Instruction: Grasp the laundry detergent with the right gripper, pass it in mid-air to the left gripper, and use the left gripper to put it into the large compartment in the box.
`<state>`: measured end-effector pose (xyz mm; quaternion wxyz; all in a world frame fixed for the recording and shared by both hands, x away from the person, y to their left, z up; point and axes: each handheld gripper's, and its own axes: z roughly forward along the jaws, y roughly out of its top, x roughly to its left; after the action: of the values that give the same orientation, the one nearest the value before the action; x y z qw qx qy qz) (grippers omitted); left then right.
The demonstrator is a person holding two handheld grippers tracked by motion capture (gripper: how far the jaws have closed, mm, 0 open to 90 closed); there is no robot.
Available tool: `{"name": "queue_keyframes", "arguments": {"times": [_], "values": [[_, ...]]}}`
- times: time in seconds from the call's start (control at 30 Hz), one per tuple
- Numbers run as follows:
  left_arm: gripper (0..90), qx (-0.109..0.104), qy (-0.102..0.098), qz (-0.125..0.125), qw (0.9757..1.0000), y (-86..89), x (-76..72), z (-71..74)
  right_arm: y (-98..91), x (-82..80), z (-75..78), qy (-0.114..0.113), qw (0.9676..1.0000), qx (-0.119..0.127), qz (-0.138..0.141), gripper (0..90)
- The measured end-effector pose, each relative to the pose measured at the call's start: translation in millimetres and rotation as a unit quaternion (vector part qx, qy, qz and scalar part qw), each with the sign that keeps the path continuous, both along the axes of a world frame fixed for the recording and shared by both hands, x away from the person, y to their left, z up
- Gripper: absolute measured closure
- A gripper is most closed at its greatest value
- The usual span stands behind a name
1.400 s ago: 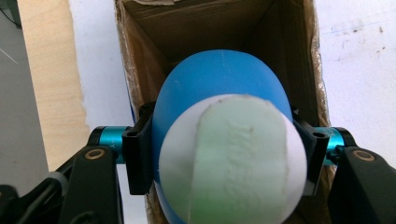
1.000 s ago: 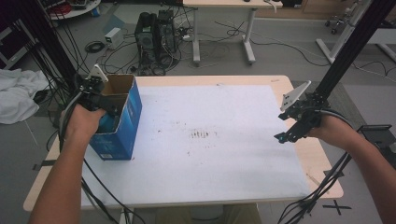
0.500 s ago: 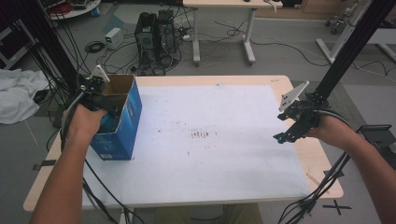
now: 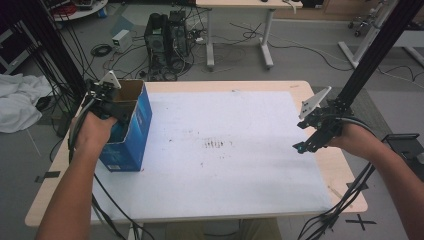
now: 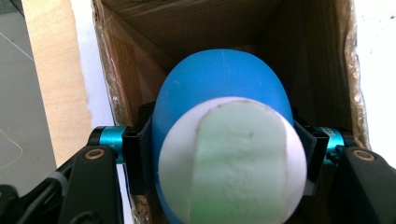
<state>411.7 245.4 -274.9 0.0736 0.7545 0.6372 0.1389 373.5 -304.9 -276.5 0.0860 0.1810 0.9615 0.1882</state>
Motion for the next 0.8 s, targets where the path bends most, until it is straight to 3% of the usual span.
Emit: {"name": "queue_keyframes", "arguments": {"times": [0.17,0.2,0.27,0.4,0.53,0.6,0.63,0.67,0.7,0.73,0.8], "values": [[38.1,0.0,0.003,-0.016,0.9999,-3.2,1.4,0.4,-0.4,0.7,-0.6,0.002,1.0,0.002,-0.005,21.0],[38.1,-0.004,-0.004,-0.014,0.9999,-2.2,1.9,0.0,-0.5,0.8,-0.7,0.002,1.0,0.001,-0.004,21.0],[38.1,-0.005,0.006,-0.027,0.9996,-0.3,3.3,2.0,-0.7,0.7,-1.2,0.002,1.0,0.002,-0.004,21.0],[38.1,0.004,-0.003,-0.076,0.9971,-2.1,4.5,3.0,-2.3,1.8,-2.6,0.002,1.0,0.004,-0.006,21.0],[38.1,0.014,-0.006,-0.126,0.9919,-1.7,5.1,5.0,-3.1,2.7,-3.5,0.002,1.0,0.002,-0.006,21.0],[38.1,0.024,0.01,-0.163,0.9864,-0.6,5.6,6.2,-2.4,2.2,-3.8,0.005,0.9999,0.0,-0.011,21.0],[38.1,0.02,0.001,-0.166,0.9859,-1.1,5.4,4.3,-2.2,2.4,-4.2,0.006,0.9999,0.001,-0.008,21.0],[38.2,0.019,-0.001,-0.178,0.9839,-1.1,5.6,4.3,-1.8,2.6,-4.5,0.006,1.0,0.002,-0.007,21.0],[38.2,0.023,0.002,-0.199,0.9797,0.0,6.5,5.3,-1.5,2.3,-4.2,0.009,0.9999,-0.001,-0.01,21.0],[38.2,0.017,0.001,-0.199,0.9798,-0.3,6.8,4.5,-1.3,2.6,-4.6,0.008,0.9999,-0.001,-0.008,21.0],[38.2,0.019,0.008,-0.223,0.9746,1.4,8.4,3.6,-0.9,2.8,-4.7,0.008,1.0,-0.001,-0.006,21.0]]}}
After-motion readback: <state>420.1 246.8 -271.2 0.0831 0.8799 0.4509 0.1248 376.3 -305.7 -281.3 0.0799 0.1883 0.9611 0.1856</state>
